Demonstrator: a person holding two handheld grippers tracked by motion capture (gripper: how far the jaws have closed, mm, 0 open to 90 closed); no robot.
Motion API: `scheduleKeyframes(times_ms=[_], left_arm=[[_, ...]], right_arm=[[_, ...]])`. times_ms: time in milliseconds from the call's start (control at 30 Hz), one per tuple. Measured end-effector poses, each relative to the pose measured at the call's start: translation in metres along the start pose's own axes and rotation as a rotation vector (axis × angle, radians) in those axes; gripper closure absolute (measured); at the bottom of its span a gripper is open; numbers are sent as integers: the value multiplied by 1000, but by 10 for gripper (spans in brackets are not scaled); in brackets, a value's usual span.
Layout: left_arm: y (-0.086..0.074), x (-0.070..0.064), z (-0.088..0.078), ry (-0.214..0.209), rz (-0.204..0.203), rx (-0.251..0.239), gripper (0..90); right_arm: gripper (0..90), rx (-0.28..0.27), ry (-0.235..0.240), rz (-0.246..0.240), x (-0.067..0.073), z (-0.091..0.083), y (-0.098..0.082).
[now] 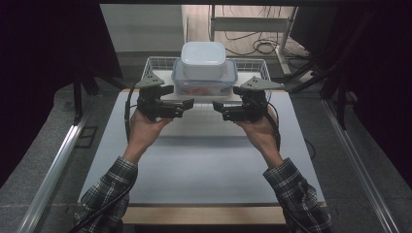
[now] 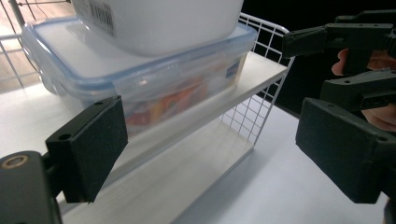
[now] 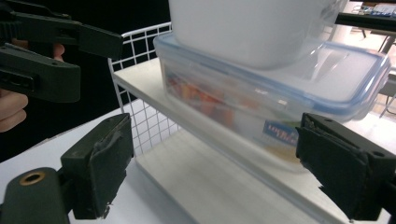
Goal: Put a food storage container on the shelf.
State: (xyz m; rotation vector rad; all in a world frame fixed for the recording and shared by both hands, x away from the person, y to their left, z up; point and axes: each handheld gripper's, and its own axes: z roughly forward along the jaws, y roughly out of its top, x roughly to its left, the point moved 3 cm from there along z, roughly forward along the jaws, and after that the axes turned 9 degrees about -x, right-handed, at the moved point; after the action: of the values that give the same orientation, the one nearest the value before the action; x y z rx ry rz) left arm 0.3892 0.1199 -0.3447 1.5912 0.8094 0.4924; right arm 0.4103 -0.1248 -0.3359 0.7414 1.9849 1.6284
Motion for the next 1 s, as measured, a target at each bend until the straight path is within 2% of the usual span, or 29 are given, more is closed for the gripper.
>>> scheduleKeyframes(times_ms=[467, 800, 1000], left_arm=[[-39, -9, -4, -27, 19, 50, 66], [-73, -16, -4, -19, 52, 85, 54], [-94, -17, -2, -35, 20, 95, 53]], right_arm=[[86, 39, 19, 3, 6, -11, -27], [68, 88, 32, 12, 10, -12, -61], [58, 100, 34, 25, 9, -15, -77]])
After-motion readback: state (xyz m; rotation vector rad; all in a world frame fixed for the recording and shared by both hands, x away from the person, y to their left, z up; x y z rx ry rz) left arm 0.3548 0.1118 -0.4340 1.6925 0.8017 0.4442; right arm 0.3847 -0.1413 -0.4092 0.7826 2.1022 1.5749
